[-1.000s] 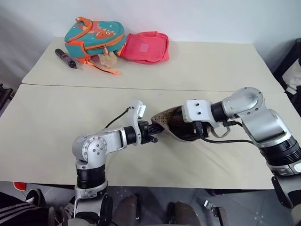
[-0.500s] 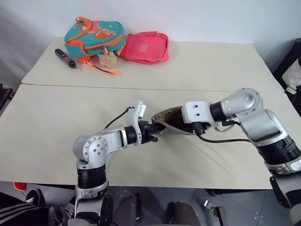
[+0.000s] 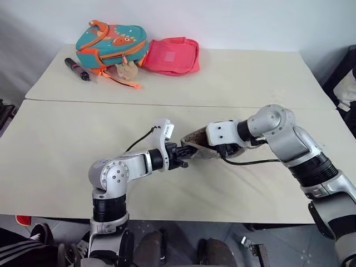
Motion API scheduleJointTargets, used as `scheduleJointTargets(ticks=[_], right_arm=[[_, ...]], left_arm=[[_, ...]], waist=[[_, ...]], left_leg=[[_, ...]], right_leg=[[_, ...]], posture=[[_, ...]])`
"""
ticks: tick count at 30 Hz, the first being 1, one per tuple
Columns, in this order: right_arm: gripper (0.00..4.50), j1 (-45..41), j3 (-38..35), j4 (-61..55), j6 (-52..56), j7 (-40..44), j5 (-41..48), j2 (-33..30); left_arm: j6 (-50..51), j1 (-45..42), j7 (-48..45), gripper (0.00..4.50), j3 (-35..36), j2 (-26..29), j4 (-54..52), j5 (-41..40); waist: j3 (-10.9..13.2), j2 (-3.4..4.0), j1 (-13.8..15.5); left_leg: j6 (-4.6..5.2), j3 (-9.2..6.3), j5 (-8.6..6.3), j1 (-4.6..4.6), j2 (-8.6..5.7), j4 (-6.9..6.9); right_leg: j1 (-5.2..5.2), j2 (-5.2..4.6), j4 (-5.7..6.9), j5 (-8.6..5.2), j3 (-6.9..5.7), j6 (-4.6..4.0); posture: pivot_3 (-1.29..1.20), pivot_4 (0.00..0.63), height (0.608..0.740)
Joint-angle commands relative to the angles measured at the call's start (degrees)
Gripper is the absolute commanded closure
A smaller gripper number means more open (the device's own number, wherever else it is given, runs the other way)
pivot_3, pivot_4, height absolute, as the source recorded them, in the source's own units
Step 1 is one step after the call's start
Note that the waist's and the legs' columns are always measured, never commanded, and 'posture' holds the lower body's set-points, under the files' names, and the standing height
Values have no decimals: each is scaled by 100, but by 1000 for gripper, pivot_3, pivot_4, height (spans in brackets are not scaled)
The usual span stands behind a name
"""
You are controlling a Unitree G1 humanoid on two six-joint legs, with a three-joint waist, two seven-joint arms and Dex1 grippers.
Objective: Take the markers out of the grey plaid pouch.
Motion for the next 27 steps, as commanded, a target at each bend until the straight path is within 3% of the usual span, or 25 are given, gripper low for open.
scheduleJointTargets(ticks=[1,15,20,27], right_arm=[[2354,-25,99,130,9,26,-169,90],[2354,158,178,328,-111,88,-452,218],[3425,170,41,103,29,218,-293,201],[3423,173,-132,-203,201,344,-91,115]], left_arm=[[-153,-95,-76,4500,-63,28,-95,-93],[-207,-66,-4,4500,-68,32,-112,-101],[-219,-61,8,4500,-58,30,-116,-100],[-220,-46,18,4500,-63,30,-128,-96]], waist=[[0,0,-4],[0,0,-6],[0,0,-6],[0,0,-5]], left_leg=[[0,0,0,0,0,0],[-2,0,-1,2,1,0],[-2,0,-1,2,1,0],[-3,-1,-1,1,1,-1]], right_leg=[[0,0,0,0,0,0],[0,1,-1,0,1,0],[0,1,-1,0,1,0],[-1,1,-1,0,1,0]], posture=[[0,150,740],[0,150,740],[0,150,740],[0,150,740]])
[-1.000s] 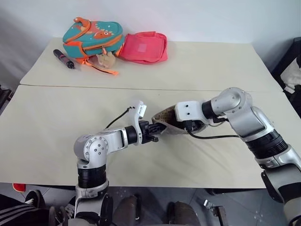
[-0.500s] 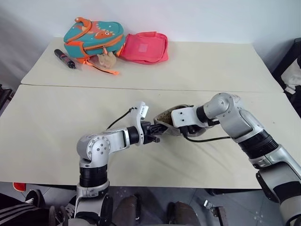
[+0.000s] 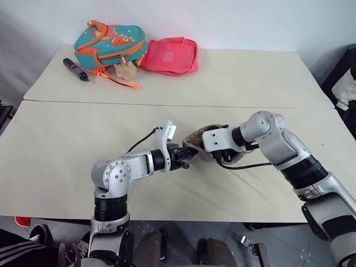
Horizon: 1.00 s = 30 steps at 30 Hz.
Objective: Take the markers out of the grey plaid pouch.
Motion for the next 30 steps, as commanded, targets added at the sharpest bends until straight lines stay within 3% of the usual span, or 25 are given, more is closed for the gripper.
scheduleJointTargets(ticks=[1,13,17,25,30], right_arm=[[3423,51,-390,-498,292,215,420,-85],[3423,-25,-1245,-770,927,142,1413,38],[3423,90,-821,-433,305,35,748,-395],[3423,-31,-505,-278,21,-87,404,-324],[3423,-33,-786,-17,-9,29,657,-409]], left_arm=[[-158,-49,6,4500,58,-5,-172,-87],[-271,-31,7,4500,-39,114,-114,-52],[-179,-111,85,4500,132,18,-163,-219],[-1,-462,306,4500,250,-189,-159,-328],[-115,-348,194,4500,-61,260,-204,-94]], waist=[[0,0,0],[0,0,8],[0,0,17],[1,0,5],[1,0,4]], left_leg=[[0,0,0,0,0,0],[-3,-2,-2,-3,0,-5],[-2,-1,-2,-3,0,-5],[-2,-1,-1,-3,2,-4],[-2,0,-1,-2,2,-5]], right_leg=[[0,0,0,0,0,0],[-1,1,-3,0,-2,0],[-1,0,-3,0,-3,0],[-1,3,-4,0,-2,0],[0,4,-5,0,-2,0]], posture=[[0,150,740],[0,150,740],[0,150,740],[0,150,740],[0,150,740]])
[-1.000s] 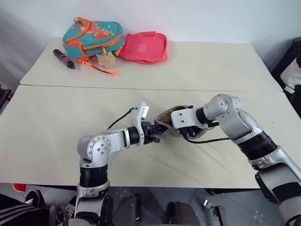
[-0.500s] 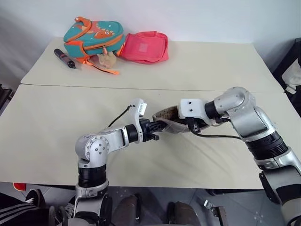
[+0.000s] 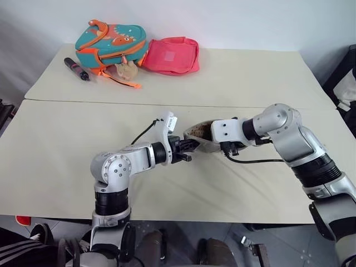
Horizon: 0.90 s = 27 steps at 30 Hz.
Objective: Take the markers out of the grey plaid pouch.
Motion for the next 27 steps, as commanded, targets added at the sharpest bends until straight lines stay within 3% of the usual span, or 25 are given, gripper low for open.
scheduleJointTargets(ticks=[1,10,20,25,27], right_arm=[[3423,-33,-310,33,-4,108,209,-178],[3423,140,-821,-712,932,458,1384,-71],[3423,-48,-1494,-916,1619,-174,2293,455],[3423,316,-882,-848,1208,120,1722,-148],[3423,318,-803,-730,1015,-17,1610,-124]], left_arm=[[-157,77,-116,4500,-44,161,-195,-7],[-285,124,-112,4500,-108,252,-104,21],[-317,139,-148,4500,-161,230,-80,28],[-316,120,-126,4500,-127,193,-73,18],[-301,117,-121,4500,-105,184,-85,2]], waist=[[0,0,1],[0,0,8],[0,0,7],[0,0,53],[0,0,41]], left_leg=[[0,-1,0,-1,0,-1],[0,-3,0,-2,1,-1],[-2,-2,-2,-2,1,-1],[-1,-6,-3,-4,-3,0],[3,-1,-5,-4,-6,0]], right_leg=[[-1,1,0,0,0,0],[2,0,-5,0,0,0],[0,0,-2,0,0,0],[2,-2,-5,0,1,0],[2,-4,-10,2,0,5]], posture=[[0,150,740],[0,150,740],[0,150,740],[0,150,740],[0,150,740]])
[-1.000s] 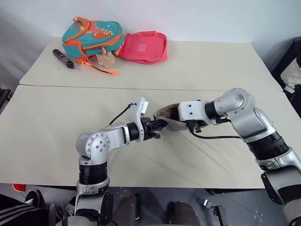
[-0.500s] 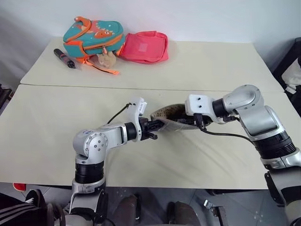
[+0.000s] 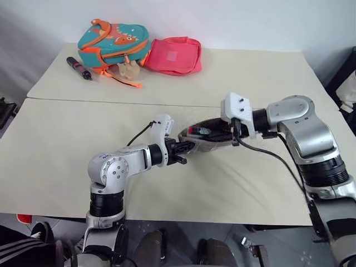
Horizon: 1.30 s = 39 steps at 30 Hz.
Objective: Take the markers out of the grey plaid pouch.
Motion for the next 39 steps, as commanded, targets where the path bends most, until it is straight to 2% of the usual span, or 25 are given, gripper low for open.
scheduleJointTargets(ticks=[1,8,15,21,34,38,39], right_arm=[[3423,6,113,80,-353,-101,-233,-22],[3423,-52,379,534,-1063,-230,-798,-66],[3423,169,931,1021,-1847,-712,-1662,229],[1438,134,695,957,-1610,-649,-1526,294],[1438,-121,561,593,-1411,-179,-1537,-137],[2428,-9,622,523,-1222,-79,-1475,-134],[2428,27,649,510,-1204,-50,-1478,-140]], left_arm=[[-60,-33,-47,4500,61,-55,-119,-104],[-13,-15,-41,4500,88,-70,-160,-123],[-16,-20,-27,4500,53,-116,-162,-116],[35,-29,-39,4500,124,-90,-163,-122],[17,-53,-45,4500,115,-84,-114,-123],[10,-49,-43,4500,109,-87,-117,-131],[7,-48,-42,4500,103,-82,-118,-127]], waist=[[0,0,-36],[0,1,-55],[0,1,-63],[0,1,-63],[1,1,-47],[1,1,-49],[1,1,-48]], left_leg=[[0,4,0,0,1,0],[-2,8,1,2,10,-1],[-2,7,1,4,9,1],[-2,6,2,4,9,2],[-2,2,1,1,9,1],[-2,2,1,2,9,1],[-2,3,1,2,9,1]], right_leg=[[-2,0,0,1,-1,2],[-5,9,3,1,-2,2],[-2,8,2,1,0,2],[1,9,1,1,1,2],[1,8,-3,1,0,2],[1,9,-3,1,0,2],[1,9,-3,1,0,2]], posture=[[0,150,740],[0,150,740],[0,150,740],[0,150,740],[0,150,740],[0,150,740],[0,150,740]])
